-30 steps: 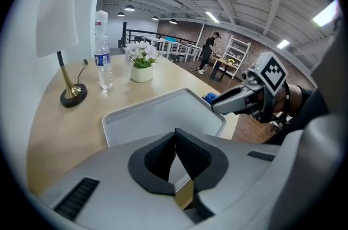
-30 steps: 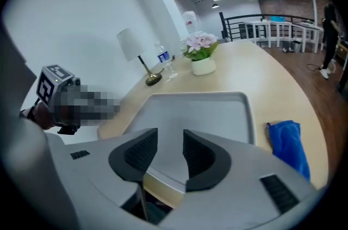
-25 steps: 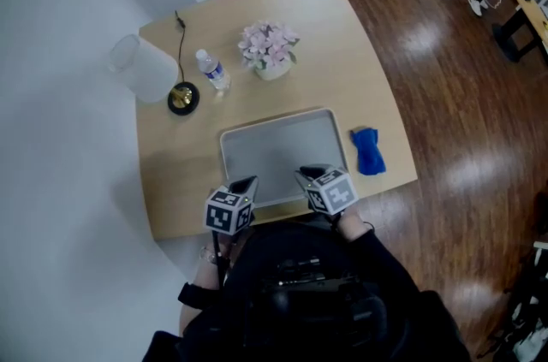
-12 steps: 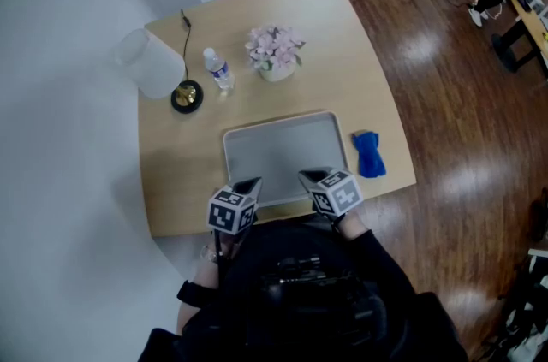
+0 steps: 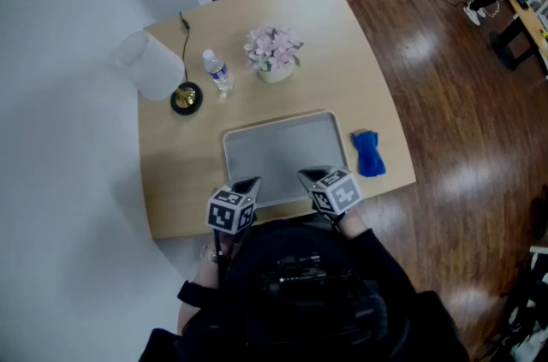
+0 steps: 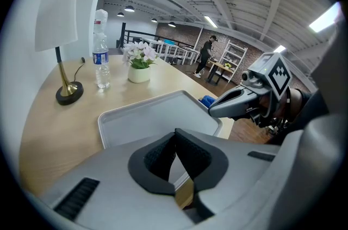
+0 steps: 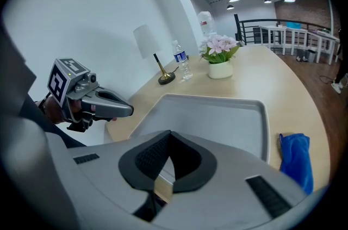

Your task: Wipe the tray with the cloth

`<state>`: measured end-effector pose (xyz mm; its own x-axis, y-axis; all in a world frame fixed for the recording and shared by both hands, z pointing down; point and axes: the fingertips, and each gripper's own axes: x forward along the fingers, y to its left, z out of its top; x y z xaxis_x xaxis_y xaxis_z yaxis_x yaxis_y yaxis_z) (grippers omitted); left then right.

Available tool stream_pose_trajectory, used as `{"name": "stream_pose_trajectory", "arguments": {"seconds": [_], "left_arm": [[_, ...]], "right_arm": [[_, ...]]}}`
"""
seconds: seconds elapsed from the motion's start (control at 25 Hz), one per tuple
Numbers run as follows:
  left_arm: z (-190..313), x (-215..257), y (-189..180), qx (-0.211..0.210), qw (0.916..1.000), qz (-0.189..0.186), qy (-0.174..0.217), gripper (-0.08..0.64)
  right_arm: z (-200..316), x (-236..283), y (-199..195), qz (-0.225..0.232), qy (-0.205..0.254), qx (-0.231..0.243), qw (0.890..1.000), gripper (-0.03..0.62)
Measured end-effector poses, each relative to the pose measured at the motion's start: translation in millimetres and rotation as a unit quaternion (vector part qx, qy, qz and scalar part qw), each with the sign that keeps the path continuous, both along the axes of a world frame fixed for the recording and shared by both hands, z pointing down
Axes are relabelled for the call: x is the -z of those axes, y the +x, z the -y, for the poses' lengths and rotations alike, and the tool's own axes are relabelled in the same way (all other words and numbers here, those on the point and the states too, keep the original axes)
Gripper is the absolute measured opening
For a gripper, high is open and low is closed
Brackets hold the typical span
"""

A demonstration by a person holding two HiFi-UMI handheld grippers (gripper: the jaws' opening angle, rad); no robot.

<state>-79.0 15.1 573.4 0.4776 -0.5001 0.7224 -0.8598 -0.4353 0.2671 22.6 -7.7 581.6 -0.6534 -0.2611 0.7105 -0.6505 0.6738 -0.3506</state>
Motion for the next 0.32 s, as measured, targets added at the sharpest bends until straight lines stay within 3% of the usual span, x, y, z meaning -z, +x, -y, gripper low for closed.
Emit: {"name": "stream_pose_trajectory", "arguments": {"seconds": [0.32], "left_arm": [[0.9,0.8,-1.0,0.002,1.0000,-0.002,0.000,0.000]], "right_arm": [[1.2,2.0,1.3,-0.004,0.000,0.001,1.000,0.002]]}}
